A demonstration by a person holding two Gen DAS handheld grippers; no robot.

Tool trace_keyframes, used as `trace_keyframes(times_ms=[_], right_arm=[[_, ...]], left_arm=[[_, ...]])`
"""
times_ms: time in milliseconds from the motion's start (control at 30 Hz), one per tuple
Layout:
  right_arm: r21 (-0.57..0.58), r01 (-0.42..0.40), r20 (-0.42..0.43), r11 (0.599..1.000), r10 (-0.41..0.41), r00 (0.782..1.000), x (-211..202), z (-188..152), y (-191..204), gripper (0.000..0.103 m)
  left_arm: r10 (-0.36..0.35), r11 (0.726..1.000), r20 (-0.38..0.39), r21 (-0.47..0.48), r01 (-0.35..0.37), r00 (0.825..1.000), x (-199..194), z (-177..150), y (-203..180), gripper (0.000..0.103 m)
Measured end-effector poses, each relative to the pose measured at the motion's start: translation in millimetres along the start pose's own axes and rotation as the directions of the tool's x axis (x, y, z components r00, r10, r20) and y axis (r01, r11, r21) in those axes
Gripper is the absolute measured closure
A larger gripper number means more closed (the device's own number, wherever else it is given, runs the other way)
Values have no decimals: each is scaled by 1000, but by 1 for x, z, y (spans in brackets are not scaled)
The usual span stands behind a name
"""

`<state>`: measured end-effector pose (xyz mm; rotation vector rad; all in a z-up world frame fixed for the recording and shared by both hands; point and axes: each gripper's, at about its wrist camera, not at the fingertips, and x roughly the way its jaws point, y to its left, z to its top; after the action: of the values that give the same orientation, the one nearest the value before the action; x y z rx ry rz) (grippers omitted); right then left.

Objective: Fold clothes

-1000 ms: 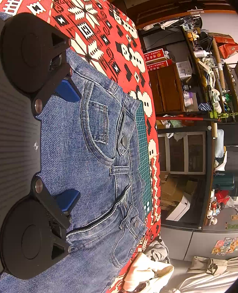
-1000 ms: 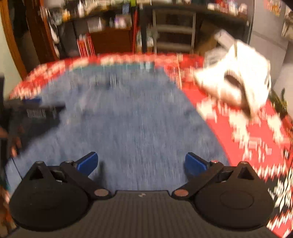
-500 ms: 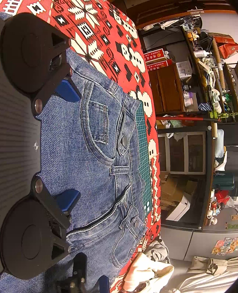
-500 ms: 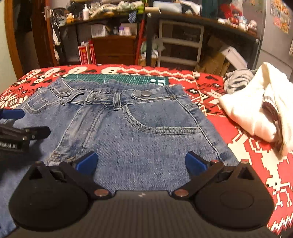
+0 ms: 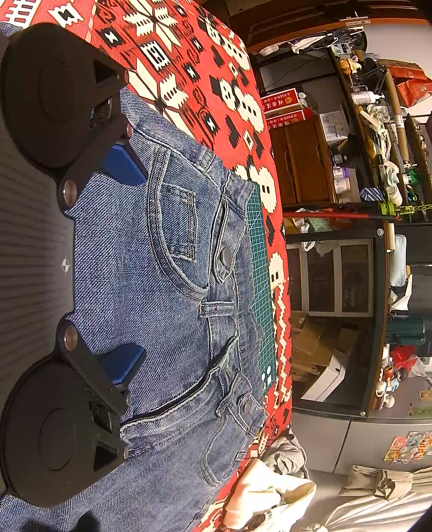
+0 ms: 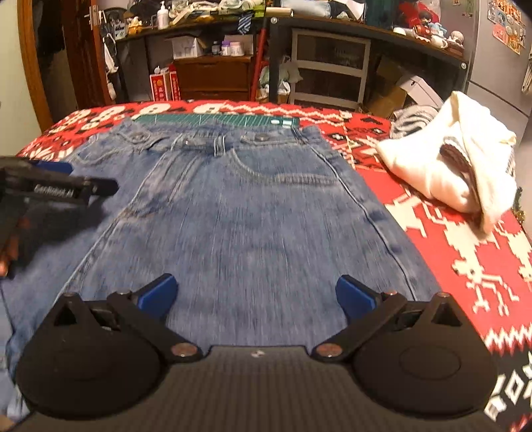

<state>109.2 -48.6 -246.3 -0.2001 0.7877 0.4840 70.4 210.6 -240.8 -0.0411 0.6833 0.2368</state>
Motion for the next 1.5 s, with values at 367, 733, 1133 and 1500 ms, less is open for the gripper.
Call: trace_keyframes(times_ms=[367,733,1133,1500], right_arm=[[75,3,-119,997,6,993,-15,5,-11,0],[-2,33,3,999,-33,999,26,60,-4,0],[-11,-20,59,1000,20,998,29,21,-14,0],[-26,-44,9,999,44,999,-25,-23,-19,0]], left_arm=[[-1,1000,0,1,1,1000,0,0,-1,0],[-1,1000,0,1,1,1000,0,0,0,0],[-2,1000,0,0,2,1000,0,0,-1,0],[2,1000,-4,9,-2,1000,0,1,-2,0]])
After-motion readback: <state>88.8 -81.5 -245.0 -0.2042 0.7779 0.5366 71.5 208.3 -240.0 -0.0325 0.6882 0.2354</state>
